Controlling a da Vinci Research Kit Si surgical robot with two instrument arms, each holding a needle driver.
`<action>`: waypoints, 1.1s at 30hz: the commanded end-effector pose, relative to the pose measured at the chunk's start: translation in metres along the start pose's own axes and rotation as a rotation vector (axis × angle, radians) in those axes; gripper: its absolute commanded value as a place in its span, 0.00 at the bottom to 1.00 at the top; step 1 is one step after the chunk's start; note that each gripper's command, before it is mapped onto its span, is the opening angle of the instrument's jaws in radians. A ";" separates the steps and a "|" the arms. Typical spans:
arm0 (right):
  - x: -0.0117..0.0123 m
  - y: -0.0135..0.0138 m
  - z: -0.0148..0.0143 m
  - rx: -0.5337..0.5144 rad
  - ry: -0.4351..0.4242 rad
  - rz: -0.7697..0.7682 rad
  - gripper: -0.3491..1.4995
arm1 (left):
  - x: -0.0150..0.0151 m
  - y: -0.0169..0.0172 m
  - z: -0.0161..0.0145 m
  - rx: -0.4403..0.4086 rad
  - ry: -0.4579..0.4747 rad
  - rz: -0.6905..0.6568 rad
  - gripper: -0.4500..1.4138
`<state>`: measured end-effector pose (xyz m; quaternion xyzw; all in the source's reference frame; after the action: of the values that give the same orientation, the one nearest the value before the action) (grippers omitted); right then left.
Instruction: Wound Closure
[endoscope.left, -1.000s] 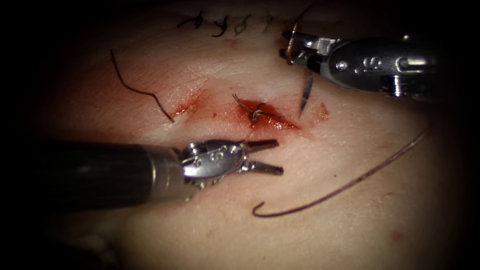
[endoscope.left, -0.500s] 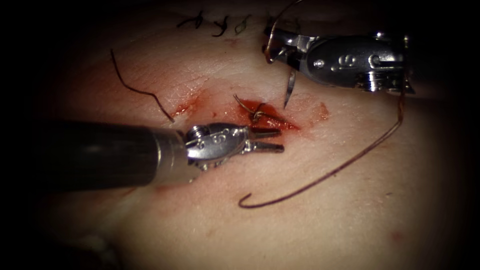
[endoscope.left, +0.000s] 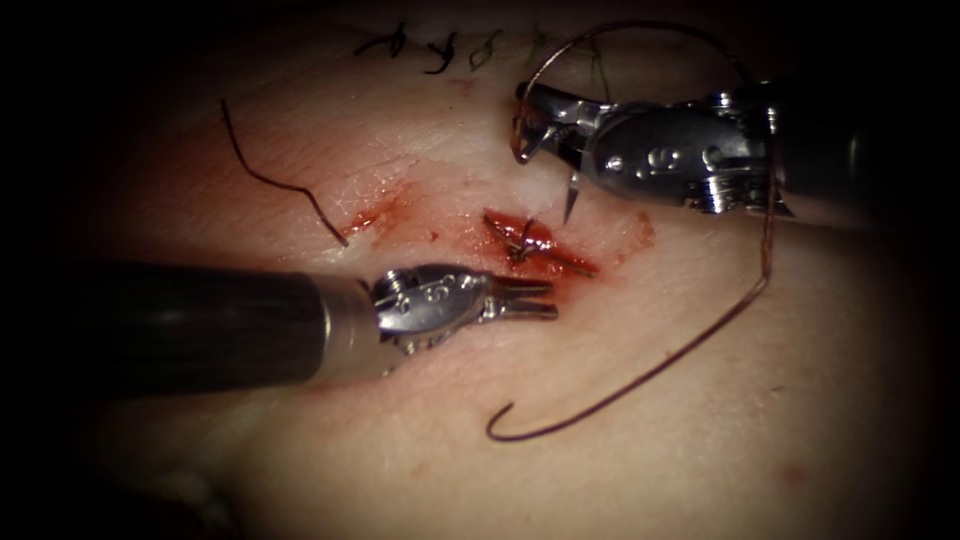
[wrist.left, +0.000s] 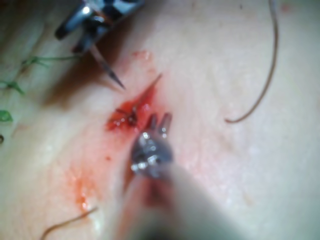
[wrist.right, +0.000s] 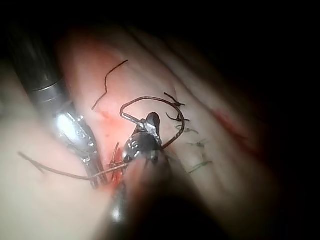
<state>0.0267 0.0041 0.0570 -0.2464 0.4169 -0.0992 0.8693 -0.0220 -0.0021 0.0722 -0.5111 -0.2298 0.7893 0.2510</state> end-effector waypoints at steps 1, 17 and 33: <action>0.0001 -0.0009 0.0008 -0.002 -0.003 -0.022 0.00 | -0.0004 0.0001 0.0005 -0.004 0.000 -0.003 0.35; 0.0008 -0.0027 0.0006 -0.068 -0.005 -0.087 0.00 | 0.0001 0.0002 -0.0002 -0.016 0.002 -0.008 0.34; 0.0008 -0.0034 0.0000 -0.073 -0.019 -0.158 0.00 | 0.0000 0.0003 -0.0004 -0.017 0.001 -0.007 0.32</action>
<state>0.0266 0.0012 0.0575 -0.3142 0.3882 -0.1537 0.8526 -0.0212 -0.0018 0.0712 -0.5130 -0.2371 0.7863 0.2496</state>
